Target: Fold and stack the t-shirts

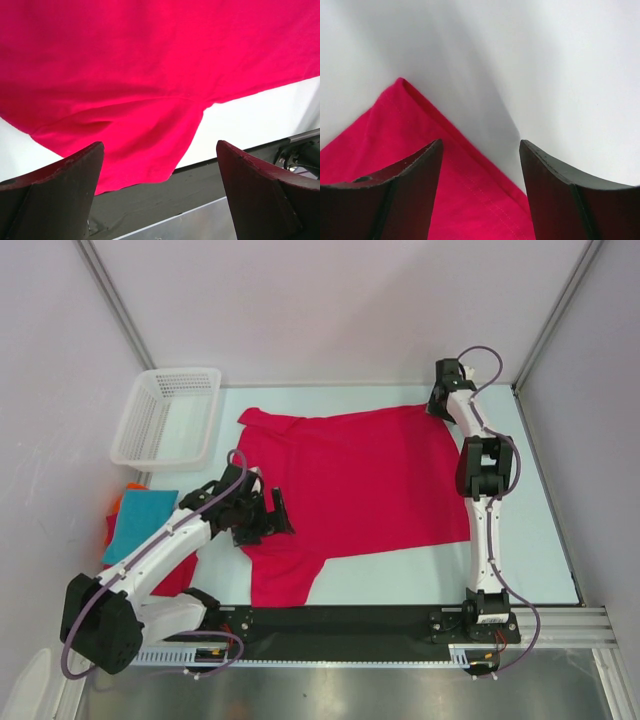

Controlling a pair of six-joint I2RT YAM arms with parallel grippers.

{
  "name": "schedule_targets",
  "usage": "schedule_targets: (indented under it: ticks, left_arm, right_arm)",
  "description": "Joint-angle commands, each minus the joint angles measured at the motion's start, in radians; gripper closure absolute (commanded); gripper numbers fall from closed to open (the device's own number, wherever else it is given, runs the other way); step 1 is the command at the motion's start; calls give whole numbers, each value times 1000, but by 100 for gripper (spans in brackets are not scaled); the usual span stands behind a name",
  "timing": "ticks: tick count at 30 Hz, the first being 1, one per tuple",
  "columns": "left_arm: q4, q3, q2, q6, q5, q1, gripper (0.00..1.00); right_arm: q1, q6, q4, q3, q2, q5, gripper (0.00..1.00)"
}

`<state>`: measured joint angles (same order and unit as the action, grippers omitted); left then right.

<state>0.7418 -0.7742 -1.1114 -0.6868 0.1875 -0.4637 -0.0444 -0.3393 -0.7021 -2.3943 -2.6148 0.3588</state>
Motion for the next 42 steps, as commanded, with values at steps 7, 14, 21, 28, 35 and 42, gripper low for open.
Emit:
schedule_targets:
  ticks: [7,14,21,28,35,42]
  left_arm:
    - [-102,-195,-138,38,-80,82,1]
    - [-131,-583,-485,118,-239,134,0]
    - [-76,-1028,-770,276,-338,181,0]
    - [28,-1231,-989,245,-261,231,0]
    - [-10,-1200,-1018,228,-197,263,0]
    - [-54,-1269,-1088,221,-142,292,0]
  right_arm:
    - [-199,16,2,231,286,6,31]
    - [-362,3,26,507,615,19,30]
    - [-402,-53,39,751,895,-29,30]
    - [-417,-55,89,876,926,-49,29]
    - [-407,-40,13,721,751,-78,29]
    - [-462,-66,-30,718,762,-95,29]
